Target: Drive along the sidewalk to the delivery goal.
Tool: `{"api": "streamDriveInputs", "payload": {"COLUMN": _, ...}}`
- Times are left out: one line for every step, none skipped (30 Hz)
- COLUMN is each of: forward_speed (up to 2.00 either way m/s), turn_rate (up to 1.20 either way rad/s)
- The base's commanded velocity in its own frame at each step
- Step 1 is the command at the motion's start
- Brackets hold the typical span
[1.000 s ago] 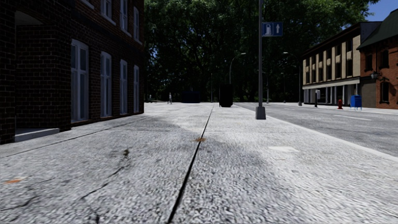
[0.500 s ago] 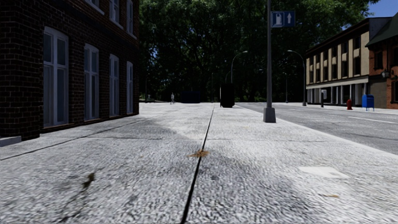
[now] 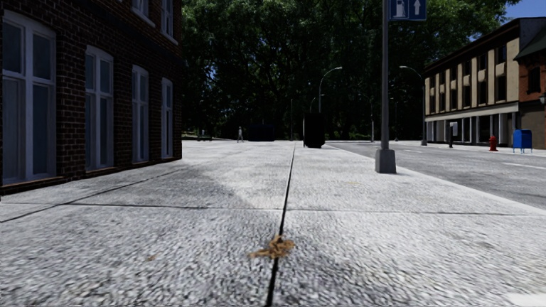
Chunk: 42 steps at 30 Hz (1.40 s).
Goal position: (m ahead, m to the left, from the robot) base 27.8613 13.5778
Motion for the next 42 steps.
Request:
{"api": "streamDriveInputs", "payload": {"forward_speed": 1.95, "turn_rate": 0.00}}
{"api": "streamDriveInputs", "payload": {"forward_speed": 1.95, "turn_rate": 0.00}}
{"api": "streamDriveInputs", "payload": {"forward_speed": 1.95, "turn_rate": 0.00}}
{"api": "streamDriveInputs", "payload": {"forward_speed": 1.95, "turn_rate": 0.00}}
{"api": "streamDriveInputs", "payload": {"forward_speed": 1.95, "turn_rate": 0.00}}
{"api": "streamDriveInputs", "payload": {"forward_speed": 1.95, "turn_rate": 0.00}}
{"api": "streamDriveInputs", "payload": {"forward_speed": 1.95, "turn_rate": 0.00}}
{"api": "streamDriveInputs", "payload": {"forward_speed": 1.95, "turn_rate": 0.00}}
{"api": "streamDriveInputs", "payload": {"forward_speed": 1.95, "turn_rate": 0.00}}
{"api": "streamDriveInputs", "payload": {"forward_speed": 1.94, "turn_rate": 0.00}}
{"api": "streamDriveInputs", "payload": {"forward_speed": 1.94, "turn_rate": 0.06}}
{"api": "streamDriveInputs", "payload": {"forward_speed": 1.94, "turn_rate": 0.16}}
{"api": "streamDriveInputs", "payload": {"forward_speed": 1.94, "turn_rate": 0.24}}
{"api": "streamDriveInputs", "payload": {"forward_speed": 1.94, "turn_rate": 0.27}}
{"api": "streamDriveInputs", "payload": {"forward_speed": 1.94, "turn_rate": 0.30}}
{"api": "streamDriveInputs", "payload": {"forward_speed": 1.94, "turn_rate": 0.35}}
{"api": "streamDriveInputs", "payload": {"forward_speed": 1.94, "turn_rate": 0.37}}
{"api": "streamDriveInputs", "payload": {"forward_speed": 1.94, "turn_rate": 0.37}}
{"api": "streamDriveInputs", "payload": {"forward_speed": 1.94, "turn_rate": 0.37}}
{"api": "streamDriveInputs", "payload": {"forward_speed": 1.94, "turn_rate": 0.37}}
{"api": "streamDriveInputs", "payload": {"forward_speed": 1.94, "turn_rate": 0.37}}
{"api": "streamDriveInputs", "payload": {"forward_speed": 1.94, "turn_rate": 0.37}}
{"api": "streamDriveInputs", "payload": {"forward_speed": 1.94, "turn_rate": 0.37}}
{"api": "streamDriveInputs", "payload": {"forward_speed": 1.94, "turn_rate": 0.37}}
{"api": "streamDriveInputs", "payload": {"forward_speed": 1.94, "turn_rate": 0.37}}
{"api": "streamDriveInputs", "payload": {"forward_speed": 1.93, "turn_rate": 0.37}}
{"api": "streamDriveInputs", "payload": {"forward_speed": 1.93, "turn_rate": 0.37}}
{"api": "streamDriveInputs", "payload": {"forward_speed": 1.93, "turn_rate": 0.37}}
{"api": "streamDriveInputs", "payload": {"forward_speed": 1.93, "turn_rate": 0.34}}
{"api": "streamDriveInputs", "payload": {"forward_speed": 1.93, "turn_rate": 0.26}}
{"api": "streamDriveInputs", "payload": {"forward_speed": 1.93, "turn_rate": 0.00}}
{"api": "streamDriveInputs", "payload": {"forward_speed": 1.93, "turn_rate": 0.00}}
{"api": "streamDriveInputs", "payload": {"forward_speed": 1.92, "turn_rate": 0.00}}
{"api": "streamDriveInputs", "payload": {"forward_speed": 1.92, "turn_rate": 0.00}}
{"api": "streamDriveInputs", "payload": {"forward_speed": 1.92, "turn_rate": 0.00}}
{"api": "streamDriveInputs", "payload": {"forward_speed": 1.91, "turn_rate": 0.00}}
{"api": "streamDriveInputs", "payload": {"forward_speed": 1.91, "turn_rate": 0.00}}
{"api": "streamDriveInputs", "payload": {"forward_speed": 1.90, "turn_rate": 0.00}}
{"api": "streamDriveInputs", "payload": {"forward_speed": 1.90, "turn_rate": 0.00}}
{"api": "streamDriveInputs", "payload": {"forward_speed": 1.90, "turn_rate": 0.00}}
{"api": "streamDriveInputs", "payload": {"forward_speed": 1.90, "turn_rate": 0.00}}
{"api": "streamDriveInputs", "payload": {"forward_speed": 1.90, "turn_rate": 0.00}}
